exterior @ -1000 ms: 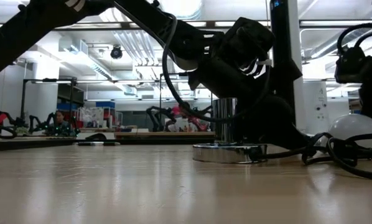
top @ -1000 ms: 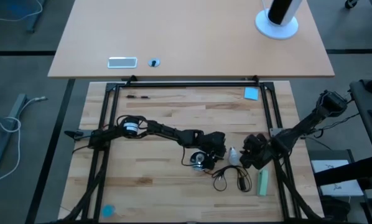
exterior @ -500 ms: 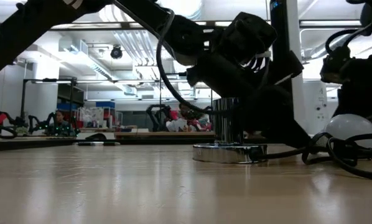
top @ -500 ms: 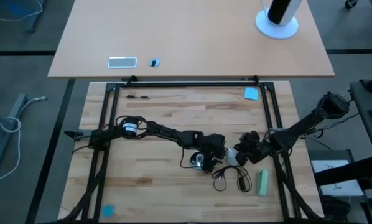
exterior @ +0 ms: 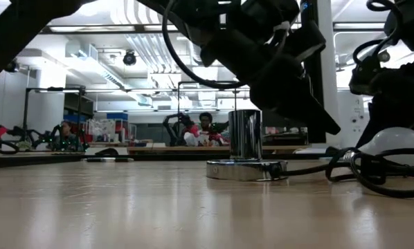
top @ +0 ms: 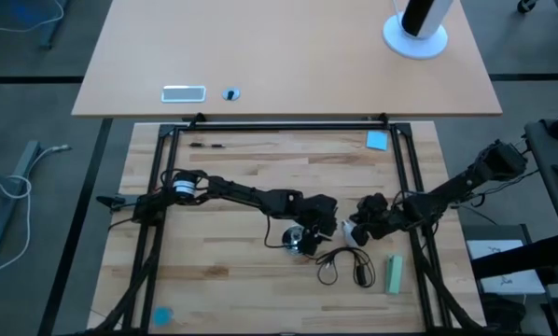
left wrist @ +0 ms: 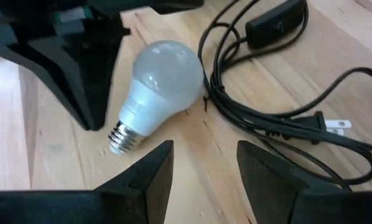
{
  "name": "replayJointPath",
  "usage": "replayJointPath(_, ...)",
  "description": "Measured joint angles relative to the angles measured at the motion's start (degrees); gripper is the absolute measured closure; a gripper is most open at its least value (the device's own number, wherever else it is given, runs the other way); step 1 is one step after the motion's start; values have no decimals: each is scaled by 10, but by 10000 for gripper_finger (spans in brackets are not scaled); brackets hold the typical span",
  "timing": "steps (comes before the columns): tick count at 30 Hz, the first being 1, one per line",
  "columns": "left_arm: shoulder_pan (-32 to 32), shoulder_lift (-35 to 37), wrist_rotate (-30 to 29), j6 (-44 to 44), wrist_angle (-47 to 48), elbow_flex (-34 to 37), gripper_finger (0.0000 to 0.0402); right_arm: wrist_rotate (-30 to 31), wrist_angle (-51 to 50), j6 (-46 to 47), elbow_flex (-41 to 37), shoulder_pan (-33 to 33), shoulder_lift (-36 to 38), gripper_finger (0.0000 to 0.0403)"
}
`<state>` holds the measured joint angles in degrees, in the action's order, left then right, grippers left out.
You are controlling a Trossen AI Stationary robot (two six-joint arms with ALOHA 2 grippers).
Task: Screw lightbulb
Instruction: Insert the lightbulb into the lamp
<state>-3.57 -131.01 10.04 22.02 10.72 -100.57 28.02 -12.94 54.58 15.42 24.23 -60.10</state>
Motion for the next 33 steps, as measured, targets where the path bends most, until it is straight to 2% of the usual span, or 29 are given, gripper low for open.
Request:
replayJointPath(6,0,-13,-2,0,-31,2,232,-46,46,-38,-1,-4,0,380)
replayJointPath(10,0,-16,-5,0,-52,2,232,-50,94,-78,-1,-4,0,380)
replayJointPath(20,3,-47,-11,11,-99,2,232,-41,75,-65,1,-4,0,380)
replayJointPath(24,3,-55,-62,13,-129,3,232,-41,10,-39,20,-4,0,380)
replayJointPath(27,5,-55,-64,17,-144,3,232,-45,-49,-19,29,-4,0,383)
replayJointPath(33,5,-55,-64,17,-152,4,232,-87,-6,-52,29,-4,0,398)
